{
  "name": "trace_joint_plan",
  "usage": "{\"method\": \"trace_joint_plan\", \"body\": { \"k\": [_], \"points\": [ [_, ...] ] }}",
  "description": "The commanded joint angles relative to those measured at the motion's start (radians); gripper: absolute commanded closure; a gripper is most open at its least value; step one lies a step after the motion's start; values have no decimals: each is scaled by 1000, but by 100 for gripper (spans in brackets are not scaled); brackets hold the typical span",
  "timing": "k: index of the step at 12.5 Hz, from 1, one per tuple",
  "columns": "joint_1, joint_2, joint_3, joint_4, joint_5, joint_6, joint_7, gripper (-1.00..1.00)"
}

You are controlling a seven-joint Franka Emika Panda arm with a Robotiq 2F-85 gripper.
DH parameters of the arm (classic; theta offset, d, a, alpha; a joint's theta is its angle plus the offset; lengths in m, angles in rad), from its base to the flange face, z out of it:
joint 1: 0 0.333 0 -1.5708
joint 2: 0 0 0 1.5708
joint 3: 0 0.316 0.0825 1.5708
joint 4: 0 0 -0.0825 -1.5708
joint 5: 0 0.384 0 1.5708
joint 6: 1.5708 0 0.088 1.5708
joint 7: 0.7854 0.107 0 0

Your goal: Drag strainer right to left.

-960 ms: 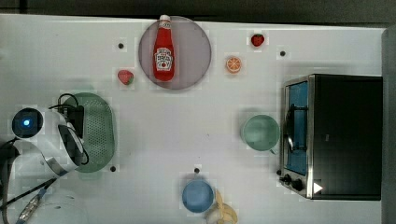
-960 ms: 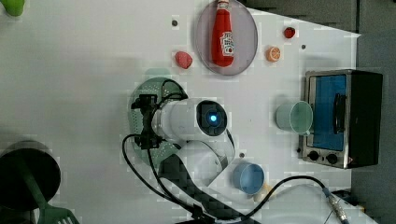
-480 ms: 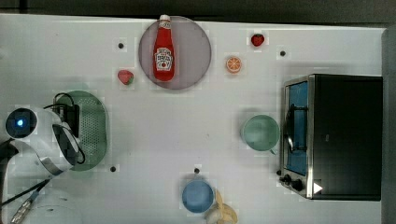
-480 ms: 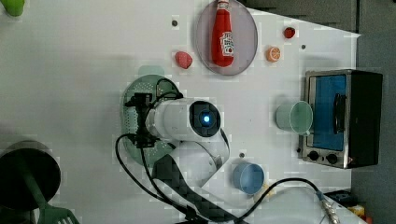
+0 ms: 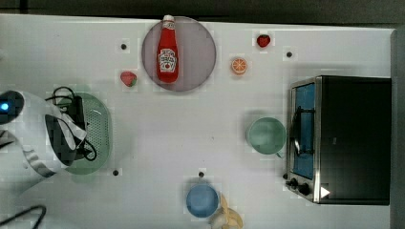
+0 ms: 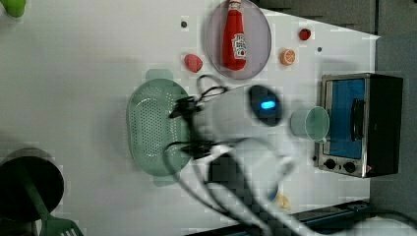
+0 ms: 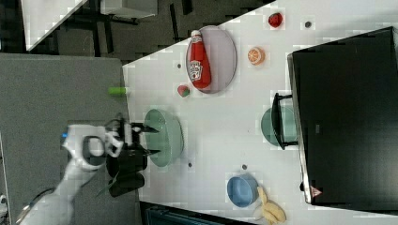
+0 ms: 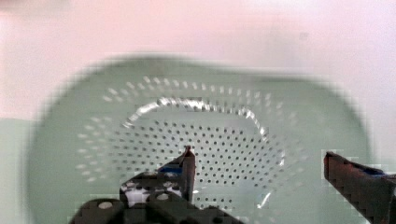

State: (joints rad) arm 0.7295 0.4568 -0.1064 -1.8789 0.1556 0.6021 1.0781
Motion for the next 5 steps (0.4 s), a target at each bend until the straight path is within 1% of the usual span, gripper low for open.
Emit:
{"method": "trace_joint_plan", "body": {
  "k": [1, 3, 5],
  "points": [
    [-65, -219, -157, 46, -1, -117, -369, -100],
    [-77, -344, -278, 54, -40, -220, -573, -100],
    [-88, -455, -396, 55, -103, -303, -718, -100]
  ]
}}
